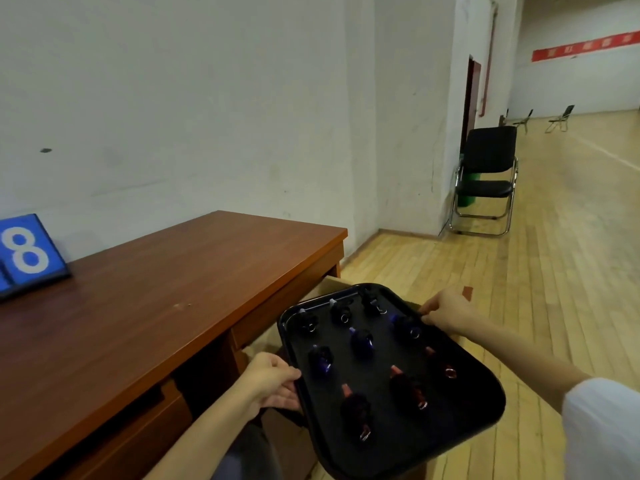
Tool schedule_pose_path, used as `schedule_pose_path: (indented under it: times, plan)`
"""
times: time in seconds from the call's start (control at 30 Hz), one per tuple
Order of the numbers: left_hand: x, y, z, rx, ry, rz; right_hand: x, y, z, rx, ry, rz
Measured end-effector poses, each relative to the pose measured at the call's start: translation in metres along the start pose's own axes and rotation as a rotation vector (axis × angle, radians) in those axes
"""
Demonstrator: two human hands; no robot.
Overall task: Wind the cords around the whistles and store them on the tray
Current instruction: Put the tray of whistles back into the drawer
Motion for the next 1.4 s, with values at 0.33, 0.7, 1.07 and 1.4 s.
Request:
schedule_pose_path:
  times: [0.33, 0.7, 1.07, 1.4]
  plan:
    - [-0.01, 0.03, -0.017, -0.054, -0.009, 0.047, 0.027, 0.039, -0.007, -0.043, -0.111, -0.04]
    - [-0.016, 0.067, -0.018, -0.107, -0.143, 0.11, 0.046, 0.096, -0.036, -0.084, -0.143, -0.025]
    - [-0.004, 0.085, -0.015, -0.238, -0.354, -0.01, 0.066, 0.147, -0.042, -0.034, -0.117, -0.043]
    - [0.018, 0.093, 0.005, -0.44, -0.639, -0.151, 0.077, 0.174, -0.04, 0.018, -0.125, -0.102]
Point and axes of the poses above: each hand's wrist, its own y-axis towards the middle knuckle, its own x-axis out of the palm, z = x × y, the point moved 1 cm from there along y, towards the middle knuckle, and after that the axes turned 7 degrees about -z, right-handed, at the moved point
